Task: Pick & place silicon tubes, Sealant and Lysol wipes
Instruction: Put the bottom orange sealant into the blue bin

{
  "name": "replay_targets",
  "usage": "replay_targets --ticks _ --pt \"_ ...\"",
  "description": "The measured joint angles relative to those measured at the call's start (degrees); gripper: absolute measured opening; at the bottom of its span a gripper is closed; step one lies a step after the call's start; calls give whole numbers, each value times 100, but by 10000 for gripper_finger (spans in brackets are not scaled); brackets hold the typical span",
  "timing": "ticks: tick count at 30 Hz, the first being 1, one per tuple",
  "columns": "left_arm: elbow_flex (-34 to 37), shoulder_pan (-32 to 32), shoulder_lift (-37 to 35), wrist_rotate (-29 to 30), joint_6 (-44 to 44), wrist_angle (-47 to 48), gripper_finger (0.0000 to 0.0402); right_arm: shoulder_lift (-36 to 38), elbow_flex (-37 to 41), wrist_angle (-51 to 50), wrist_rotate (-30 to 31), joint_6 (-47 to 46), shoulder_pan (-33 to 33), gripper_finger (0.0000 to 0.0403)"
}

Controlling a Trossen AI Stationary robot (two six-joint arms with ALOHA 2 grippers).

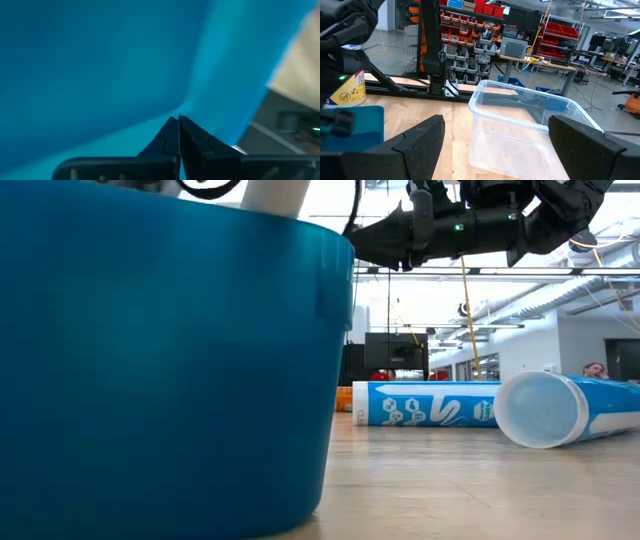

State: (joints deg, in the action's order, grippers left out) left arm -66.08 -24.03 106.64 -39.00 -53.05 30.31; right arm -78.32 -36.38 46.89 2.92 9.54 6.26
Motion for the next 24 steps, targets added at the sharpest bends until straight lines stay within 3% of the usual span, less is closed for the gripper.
replay_targets --ticks 7,14,24 --pt "-1 -350 -18 16 857 1650 5 0 0 -9 0 9 0 331" --pt "2 -411 -16 790 1289 2906 14 1 0 -4 0 11 0 331" --pt "2 -52 -14 2108 1154 2983 16 2 0 -11 0 11 0 331"
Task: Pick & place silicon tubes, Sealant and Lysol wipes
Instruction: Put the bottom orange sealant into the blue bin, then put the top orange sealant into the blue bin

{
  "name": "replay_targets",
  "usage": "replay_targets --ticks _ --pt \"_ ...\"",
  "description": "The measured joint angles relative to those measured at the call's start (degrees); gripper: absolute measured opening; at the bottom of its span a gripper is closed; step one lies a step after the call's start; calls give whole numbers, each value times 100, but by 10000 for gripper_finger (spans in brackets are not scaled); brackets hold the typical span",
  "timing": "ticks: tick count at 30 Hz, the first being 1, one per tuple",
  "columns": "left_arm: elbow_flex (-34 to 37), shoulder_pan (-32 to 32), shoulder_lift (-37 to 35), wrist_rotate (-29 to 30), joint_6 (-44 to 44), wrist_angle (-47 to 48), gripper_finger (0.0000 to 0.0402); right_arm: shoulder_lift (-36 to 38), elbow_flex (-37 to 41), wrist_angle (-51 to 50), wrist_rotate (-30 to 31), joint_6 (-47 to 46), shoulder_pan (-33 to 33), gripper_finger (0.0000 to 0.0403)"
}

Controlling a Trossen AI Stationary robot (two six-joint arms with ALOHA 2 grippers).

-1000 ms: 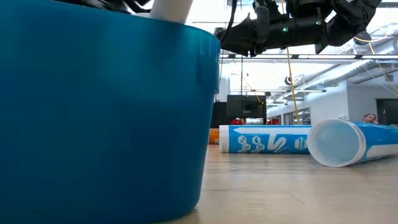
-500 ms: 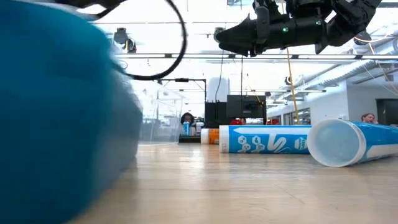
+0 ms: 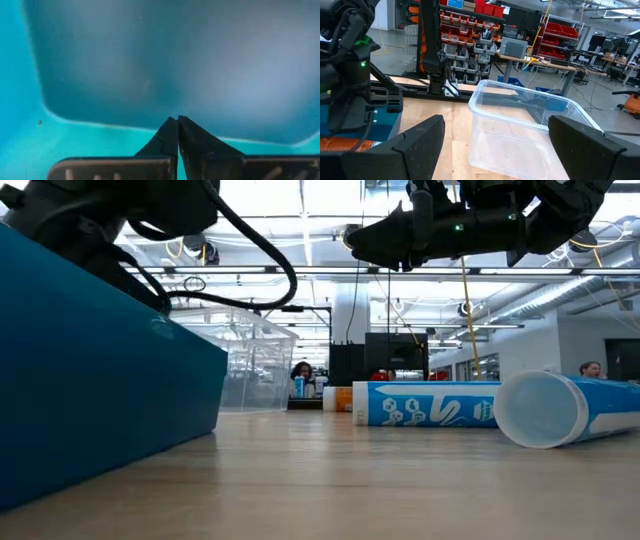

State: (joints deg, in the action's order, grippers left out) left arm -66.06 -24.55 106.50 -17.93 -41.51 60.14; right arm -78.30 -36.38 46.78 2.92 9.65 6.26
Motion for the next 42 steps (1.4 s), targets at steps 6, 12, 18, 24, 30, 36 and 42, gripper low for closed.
replay_targets --ticks 6,12,18,24,30,36,42 --pt "0 230 -348 137 -128 -25 5 0 0 -35 0 0 0 331" --pt "0 290 -1284 1193 -165 -43 4 2 0 -123 2 89 0 331" --pt "0 339 -2440 3376 1015 -474 3 7 0 -486 2 347 0 331" --pt "48 838 -3317 4412 3000 -1927 7 7 0 -1024 439 418 2 331" --pt "1367 1664 -3675 2427 5485 -4930 7 7 0 -1227 1137 460 2 331" --pt "3000 2957 -3674 367 5725 -7290 5 33 2 -1687 2265 365 1 331" --pt "3716 3686 -3963 -46 5506 -8144 17 280 -511 -3427 3374 311 278 331"
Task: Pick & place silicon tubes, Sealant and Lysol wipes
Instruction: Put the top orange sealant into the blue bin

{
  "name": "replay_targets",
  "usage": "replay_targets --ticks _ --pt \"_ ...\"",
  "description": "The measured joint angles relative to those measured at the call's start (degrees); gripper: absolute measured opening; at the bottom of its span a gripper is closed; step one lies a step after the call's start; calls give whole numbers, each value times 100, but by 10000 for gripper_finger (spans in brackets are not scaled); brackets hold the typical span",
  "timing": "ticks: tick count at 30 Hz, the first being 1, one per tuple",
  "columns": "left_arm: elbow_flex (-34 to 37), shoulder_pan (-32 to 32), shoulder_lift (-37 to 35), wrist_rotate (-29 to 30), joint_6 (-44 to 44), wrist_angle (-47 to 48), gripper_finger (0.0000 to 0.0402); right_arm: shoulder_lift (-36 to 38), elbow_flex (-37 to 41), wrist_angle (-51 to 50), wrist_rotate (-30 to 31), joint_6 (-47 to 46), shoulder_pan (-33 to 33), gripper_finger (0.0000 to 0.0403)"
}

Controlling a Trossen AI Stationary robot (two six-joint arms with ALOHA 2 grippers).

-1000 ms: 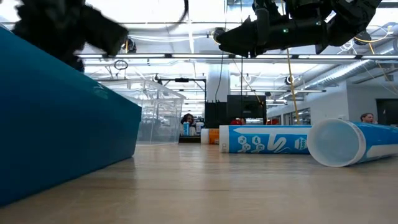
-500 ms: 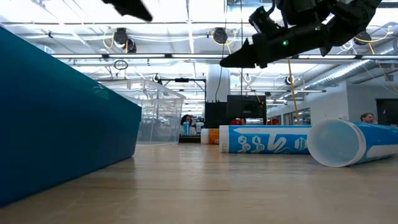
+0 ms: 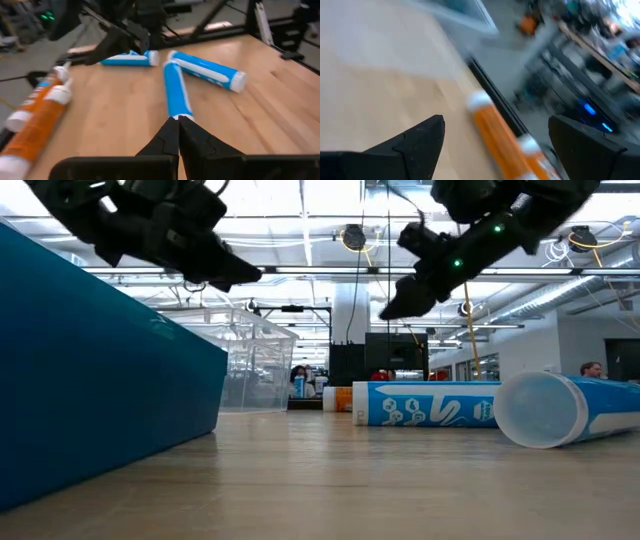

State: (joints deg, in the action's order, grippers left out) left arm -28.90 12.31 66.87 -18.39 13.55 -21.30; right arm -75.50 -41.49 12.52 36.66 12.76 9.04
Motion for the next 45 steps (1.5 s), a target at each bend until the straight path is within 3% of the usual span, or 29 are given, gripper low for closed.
replay_targets --ticks 3,8,12,16,21,30,45 --pt "23 146 -192 -11 2 -31 18 1 -586 -1021 -159 -94 490 331" --pt "23 256 -373 -10 -68 -62 19 -172 -1445 -1955 -1546 43 1648 331" --pt "23 320 -366 8 -413 -52 28 -575 -2157 -2579 -2096 647 2572 331" --pt "23 326 -341 313 -831 -76 65 -1290 -2863 -3582 -2334 1317 3359 331" --pt "23 315 -341 391 -954 -71 129 -2151 -3213 -4366 -2931 1370 4114 331" --pt "23 305 -339 391 -893 125 192 -2944 -3222 -4756 -2944 1554 4509 331" --pt "23 305 -339 399 -834 344 200 -3542 -3244 -4808 -2959 1799 4469 325"
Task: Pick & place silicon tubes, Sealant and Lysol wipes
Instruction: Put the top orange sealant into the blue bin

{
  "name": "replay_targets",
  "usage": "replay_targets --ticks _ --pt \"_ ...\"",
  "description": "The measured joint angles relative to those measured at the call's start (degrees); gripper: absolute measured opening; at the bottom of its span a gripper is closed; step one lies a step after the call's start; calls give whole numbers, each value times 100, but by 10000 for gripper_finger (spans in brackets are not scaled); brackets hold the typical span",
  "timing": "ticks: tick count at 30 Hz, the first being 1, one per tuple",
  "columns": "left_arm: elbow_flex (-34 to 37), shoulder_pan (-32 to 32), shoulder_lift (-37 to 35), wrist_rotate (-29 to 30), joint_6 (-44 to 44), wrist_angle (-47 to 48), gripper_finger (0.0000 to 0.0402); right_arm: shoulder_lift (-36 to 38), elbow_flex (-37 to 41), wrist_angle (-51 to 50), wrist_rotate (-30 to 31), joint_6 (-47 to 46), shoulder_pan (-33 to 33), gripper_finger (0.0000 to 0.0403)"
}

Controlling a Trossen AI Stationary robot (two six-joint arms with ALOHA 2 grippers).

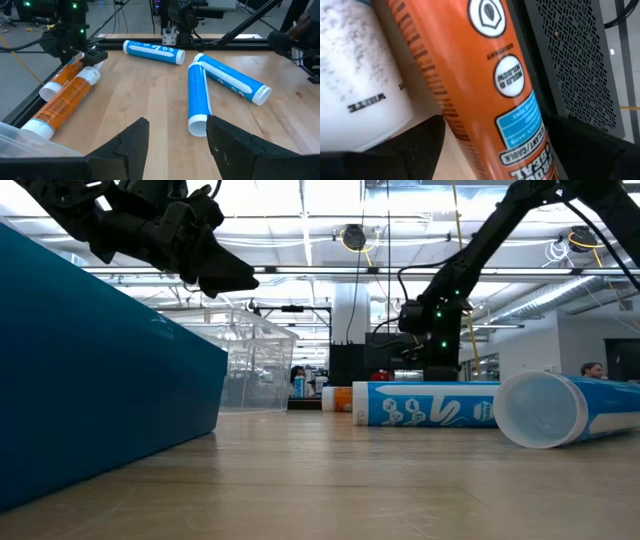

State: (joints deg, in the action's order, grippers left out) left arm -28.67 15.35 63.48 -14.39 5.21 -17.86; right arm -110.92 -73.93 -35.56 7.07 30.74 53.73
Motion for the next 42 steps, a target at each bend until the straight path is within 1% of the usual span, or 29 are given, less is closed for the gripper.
replay_targets --ticks 2,4,6,9,10,15,20,21,27,30,32,35,39,42 --pt "0 0 0 0 1 23 200 12 4 -93 67 -126 -40 312" --pt "0 0 0 2 4 25 200 87 7 -242 59 -266 -79 290" --pt "0 0 0 10 13 27 200 178 39 -510 -37 -366 -144 258" --pt "0 -4 0 112 68 26 200 328 60 -795 -103 -405 -268 200" --pt "0 -4 0 127 68 27 200 386 59 -822 -98 -410 -310 195" --pt "0 0 0 155 70 27 200 637 48 -908 74 -519 -486 195" --pt "0 0 0 155 70 27 200 1204 48 -809 613 -772 -749 195" --pt "0 0 0 153 70 29 200 1358 48 -780 635 -837 -821 195" --pt "0 0 0 153 72 28 200 2228 44 -528 603 -1312 -1403 195" --pt "0 -4 0 210 72 27 200 2536 44 -348 317 -1539 -1819 195" --pt "0 -4 0 249 72 27 200 2637 44 -125 157 -1628 -2172 195" --pt "0 -4 1 266 57 -7 200 2700 67 331 149 -1616 -2703 195" --pt "0 -2 2 267 6 -267 200 2702 298 1441 154 -1425 -3285 195" --pt "0 0 2 270 -20 -497 200 2698 541 2340 148 -1266 -3601 195"
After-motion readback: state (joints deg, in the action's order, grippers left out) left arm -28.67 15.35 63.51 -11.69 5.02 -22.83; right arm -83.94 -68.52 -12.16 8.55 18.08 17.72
